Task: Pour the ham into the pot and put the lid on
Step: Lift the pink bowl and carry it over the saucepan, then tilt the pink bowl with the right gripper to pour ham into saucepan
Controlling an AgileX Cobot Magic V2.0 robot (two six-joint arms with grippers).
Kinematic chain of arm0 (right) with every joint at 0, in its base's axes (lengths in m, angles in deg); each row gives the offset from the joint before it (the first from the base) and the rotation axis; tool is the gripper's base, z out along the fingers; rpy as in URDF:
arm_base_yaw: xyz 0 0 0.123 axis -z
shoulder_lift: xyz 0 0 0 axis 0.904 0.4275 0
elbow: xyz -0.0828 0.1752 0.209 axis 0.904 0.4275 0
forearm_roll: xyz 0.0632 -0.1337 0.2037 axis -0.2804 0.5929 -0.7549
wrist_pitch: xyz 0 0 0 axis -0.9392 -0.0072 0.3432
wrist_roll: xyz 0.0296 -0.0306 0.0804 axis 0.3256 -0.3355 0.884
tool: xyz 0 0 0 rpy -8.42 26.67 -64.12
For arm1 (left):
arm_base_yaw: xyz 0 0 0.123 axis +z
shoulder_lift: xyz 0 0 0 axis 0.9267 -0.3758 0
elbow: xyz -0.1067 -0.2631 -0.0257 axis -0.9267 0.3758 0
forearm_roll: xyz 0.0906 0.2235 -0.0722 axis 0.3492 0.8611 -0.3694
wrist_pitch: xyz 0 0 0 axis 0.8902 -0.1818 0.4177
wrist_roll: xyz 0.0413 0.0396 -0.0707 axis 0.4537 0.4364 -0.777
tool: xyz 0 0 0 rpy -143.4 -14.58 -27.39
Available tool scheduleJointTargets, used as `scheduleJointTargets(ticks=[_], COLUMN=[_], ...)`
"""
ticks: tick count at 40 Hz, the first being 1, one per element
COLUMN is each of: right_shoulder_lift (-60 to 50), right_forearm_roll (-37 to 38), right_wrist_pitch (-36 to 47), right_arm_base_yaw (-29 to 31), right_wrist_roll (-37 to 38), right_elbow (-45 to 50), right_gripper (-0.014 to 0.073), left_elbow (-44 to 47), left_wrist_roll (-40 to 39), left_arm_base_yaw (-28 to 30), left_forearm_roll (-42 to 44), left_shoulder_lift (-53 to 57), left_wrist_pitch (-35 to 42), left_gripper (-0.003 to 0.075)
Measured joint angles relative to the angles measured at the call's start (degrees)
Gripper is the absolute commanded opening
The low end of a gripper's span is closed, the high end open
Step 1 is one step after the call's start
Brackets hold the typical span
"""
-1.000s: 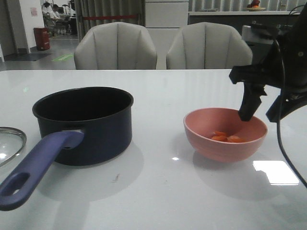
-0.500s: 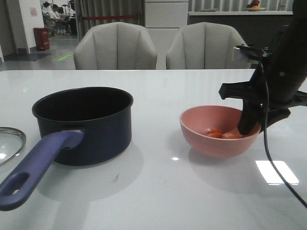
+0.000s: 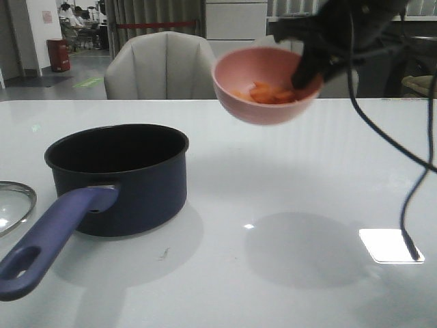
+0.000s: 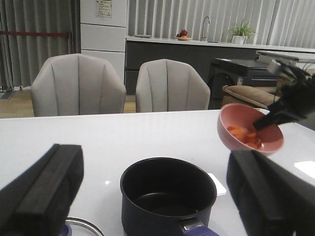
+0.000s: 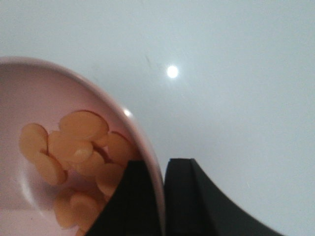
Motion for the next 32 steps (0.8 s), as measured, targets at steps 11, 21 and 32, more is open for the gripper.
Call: scheduleJointTargets(ticks=[11, 21, 32], right_shoulder_lift=[0.4, 6.4, 15.8], right_forearm_roll=[0.0, 2.1, 16.7], right_wrist_pitch=[16.0, 38.2, 77.5], right_arm_base_yaw=[-11.5, -16.0, -17.0], right_wrist_roll=[-7.3, -10.6, -11.5], right_elbow=[-2.0, -0.2, 8.1], right_gripper=[0.0136, 0.0136, 0.0136], left_elbow=[0.0, 0.0, 0.0], left_wrist_roll=[0.0, 0.0, 0.1], left_arm_base_yaw=[0.0, 0.0, 0.0], left_forearm_roll=[0.0, 0.0, 0.0], left_shoulder_lift=[0.0, 0.0, 0.0], left_wrist_pitch=[0.0, 0.0, 0.0], left_gripper=[0.0625, 0.0625, 0.0625])
